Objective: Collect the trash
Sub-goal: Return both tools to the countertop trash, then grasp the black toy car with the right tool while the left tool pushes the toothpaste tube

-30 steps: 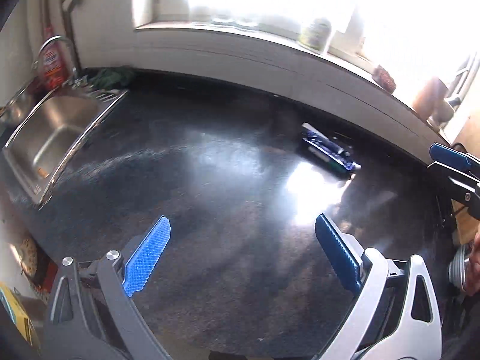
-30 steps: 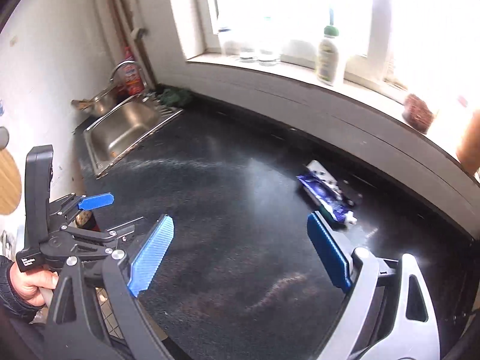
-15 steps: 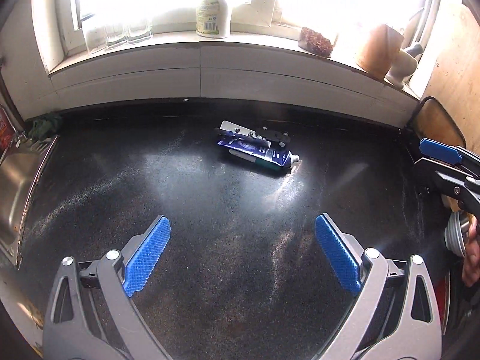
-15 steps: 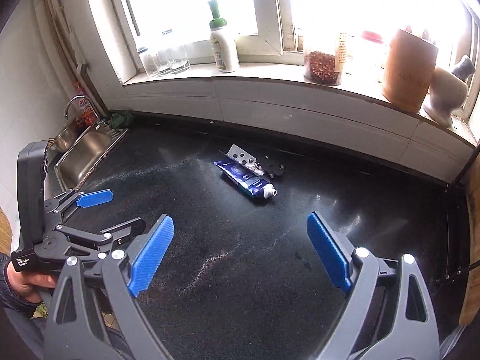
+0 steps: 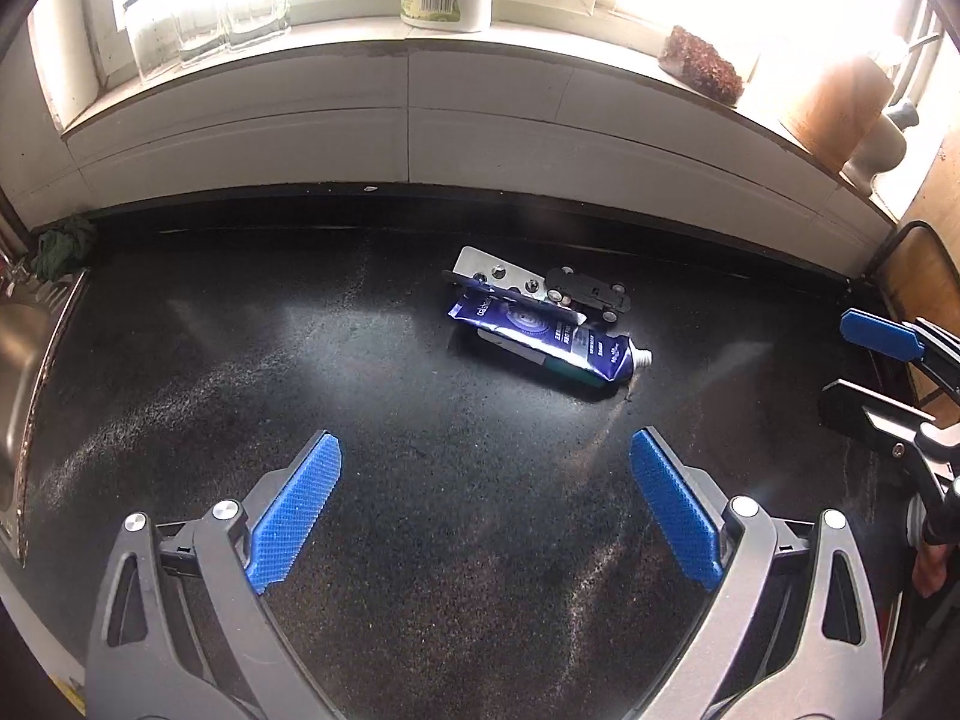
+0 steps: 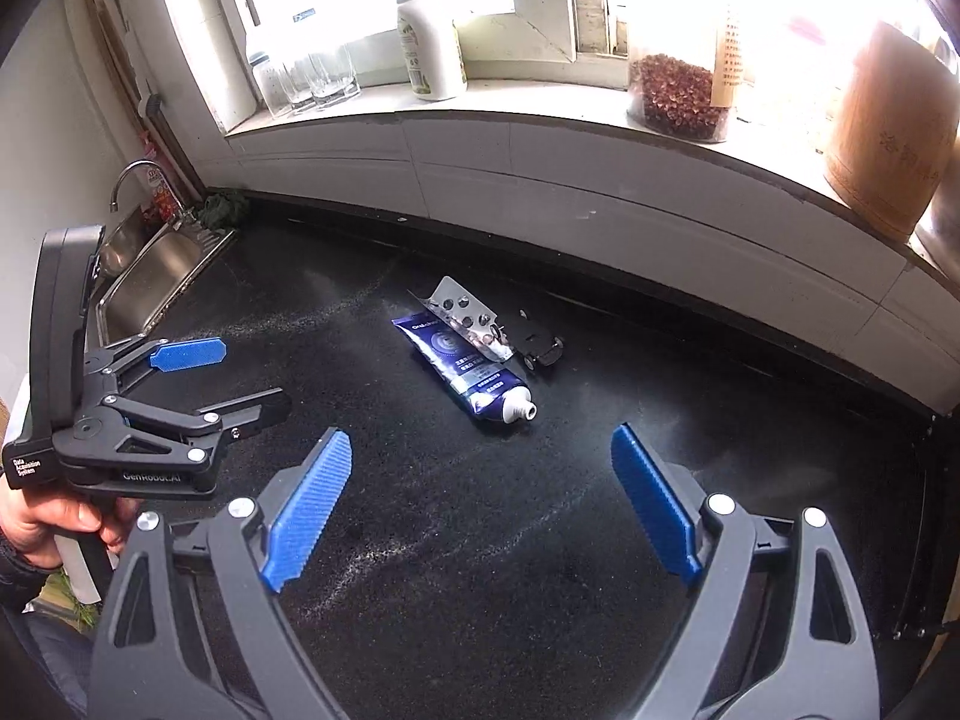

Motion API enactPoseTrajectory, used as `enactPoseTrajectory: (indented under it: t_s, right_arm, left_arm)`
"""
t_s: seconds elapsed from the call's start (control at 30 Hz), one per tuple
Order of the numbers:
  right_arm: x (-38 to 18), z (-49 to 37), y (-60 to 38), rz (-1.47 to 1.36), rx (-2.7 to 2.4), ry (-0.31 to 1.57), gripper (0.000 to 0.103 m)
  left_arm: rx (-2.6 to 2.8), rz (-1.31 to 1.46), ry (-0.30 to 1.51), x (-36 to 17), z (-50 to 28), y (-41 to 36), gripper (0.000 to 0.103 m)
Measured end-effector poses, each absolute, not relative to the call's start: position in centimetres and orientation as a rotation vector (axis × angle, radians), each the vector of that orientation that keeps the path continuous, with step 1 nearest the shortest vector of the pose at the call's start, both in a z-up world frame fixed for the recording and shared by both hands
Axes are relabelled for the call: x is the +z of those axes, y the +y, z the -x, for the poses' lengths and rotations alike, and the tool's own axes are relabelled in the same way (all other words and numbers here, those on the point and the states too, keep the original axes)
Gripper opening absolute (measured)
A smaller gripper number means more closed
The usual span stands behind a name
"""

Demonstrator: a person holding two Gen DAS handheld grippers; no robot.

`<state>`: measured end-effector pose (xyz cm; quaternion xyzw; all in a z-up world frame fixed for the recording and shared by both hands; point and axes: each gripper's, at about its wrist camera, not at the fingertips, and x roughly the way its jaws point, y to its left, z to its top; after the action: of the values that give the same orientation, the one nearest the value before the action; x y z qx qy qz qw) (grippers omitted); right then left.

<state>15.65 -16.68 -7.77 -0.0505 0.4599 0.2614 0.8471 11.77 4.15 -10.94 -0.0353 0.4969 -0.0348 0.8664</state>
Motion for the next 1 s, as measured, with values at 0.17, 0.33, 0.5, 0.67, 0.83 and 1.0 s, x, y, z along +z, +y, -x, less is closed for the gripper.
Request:
enactPoseTrajectory:
  t_s: [0.17,0.33,0.5,0.67,0.83,1.0]
  right_arm:
    - [-11.0,-19.8,-16.1,0.131,0.571,1.026,0.078]
    - [-15.0,-23.9,-15.0,0.171,0.601,1.087,0.073]
    - [-18.5,-27.4,-13.6,0.228,0.636,1.134,0.069]
    - [-20.3,-29.4,-12.3,0.266,0.669,1.152,0.067]
    - [-20.6,-30.1,-11.7,0.270,0.684,1.118,0.057]
    - [-20.6,-29.6,-11.9,0.247,0.686,1.131,0.036]
  left_arm:
    - [-0.073,0.088,1.094,-14.1,-16.0,4.1,0.094]
    - [-0.071,0.131,1.130,-17.2,-19.8,4.5,0.091]
    - [-0.084,0.157,1.171,-19.8,-22.8,4.4,0.084]
    - [-0.106,0.187,1.168,-20.9,-24.9,4.5,0.077]
    - [-0.141,0.219,1.146,-20.9,-26.2,4.2,0.058]
    - [-0.180,0.249,1.146,-20.5,-26.8,3.6,0.028]
